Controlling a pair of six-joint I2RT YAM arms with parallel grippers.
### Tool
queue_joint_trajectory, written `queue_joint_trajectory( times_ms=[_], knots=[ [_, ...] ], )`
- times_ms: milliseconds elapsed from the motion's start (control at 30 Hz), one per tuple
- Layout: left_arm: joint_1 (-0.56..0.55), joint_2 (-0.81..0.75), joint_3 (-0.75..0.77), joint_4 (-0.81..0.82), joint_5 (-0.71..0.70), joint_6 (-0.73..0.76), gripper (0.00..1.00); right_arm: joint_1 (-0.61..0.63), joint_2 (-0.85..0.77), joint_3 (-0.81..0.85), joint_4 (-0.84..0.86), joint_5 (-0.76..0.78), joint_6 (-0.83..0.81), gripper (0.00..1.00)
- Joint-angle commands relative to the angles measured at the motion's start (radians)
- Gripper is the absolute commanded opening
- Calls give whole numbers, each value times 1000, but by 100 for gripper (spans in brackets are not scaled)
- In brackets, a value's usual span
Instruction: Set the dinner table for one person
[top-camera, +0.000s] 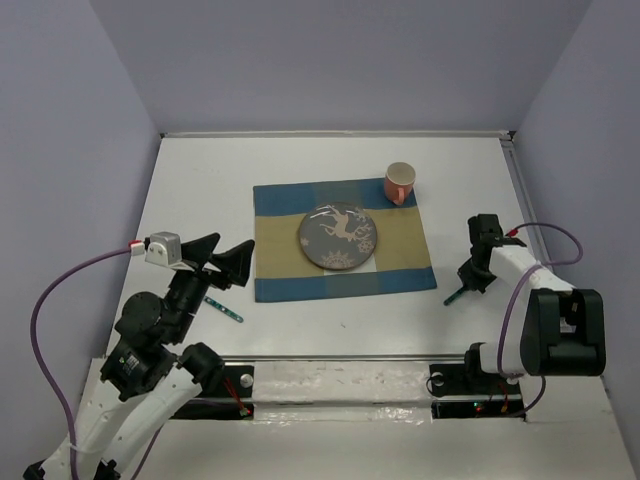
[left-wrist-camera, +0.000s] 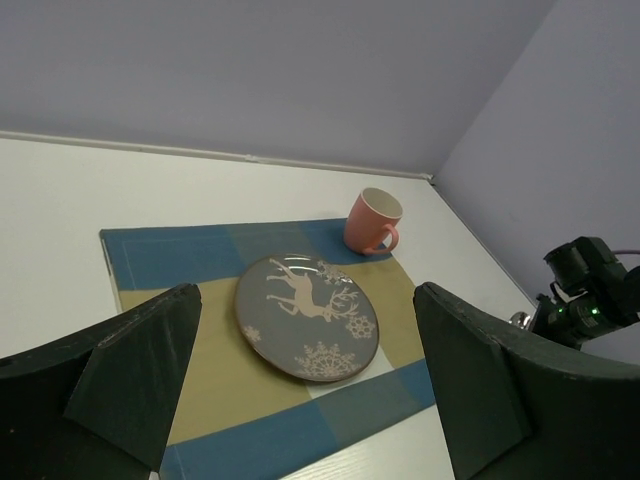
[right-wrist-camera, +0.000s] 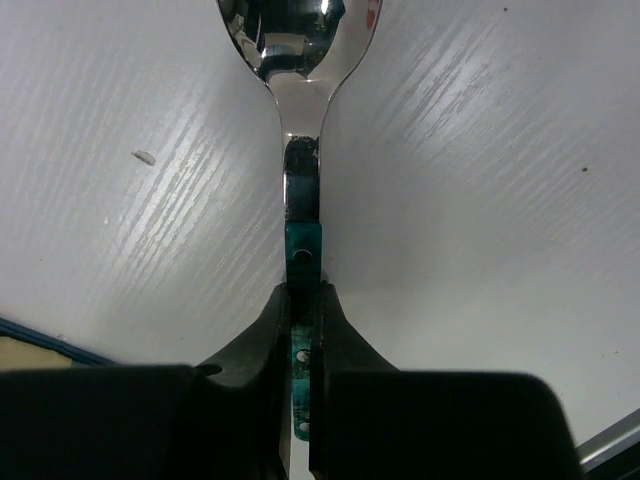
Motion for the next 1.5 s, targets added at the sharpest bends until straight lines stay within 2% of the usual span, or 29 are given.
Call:
queue_joint_trajectory(
  times_ms=[0, 67, 167, 300, 400, 533, 600, 733, 867, 1000, 1133, 1267, 1467],
  knots=[
    [25, 35, 39, 33, -4, 20, 99, -5, -118, 45, -13, 58, -76, 0],
    [36, 55, 39, 34, -4, 20, 99, 19, -166, 77, -18, 50, -127, 0],
    [62, 84, 39, 38, 2, 19, 99, 143, -218, 158, -6, 76, -208, 0],
    [108, 127, 37, 51, 22, 19, 99, 358, -129, 307, 34, 76, -317, 0],
    [155, 162, 37, 56, 36, 20, 99, 482, -50, 339, 86, 35, -354, 0],
    [221, 210, 39, 60, 50, 17, 99, 619, -34, 361, 147, -11, -380, 0],
    [263, 221, 40, 65, 50, 14, 99, 667, -33, 370, 218, -106, -377, 0],
    [327, 244, 40, 74, 55, 8, 99, 820, 78, 453, 339, -164, -351, 0],
    [356, 268, 39, 74, 56, 8, 99, 900, 336, 629, 379, -187, -348, 0],
    [367, 265, 37, 71, 48, 8, 99, 941, 469, 781, 385, -206, -351, 0],
    [372, 253, 34, 68, 38, 8, 99, 955, 489, 801, 390, -189, -348, 0],
    [372, 258, 34, 67, 41, 6, 99, 955, 431, 716, 390, -97, -379, 0],
    [382, 264, 32, 73, 62, 5, 99, 865, 336, 600, 384, -117, -391, 0]
  ],
)
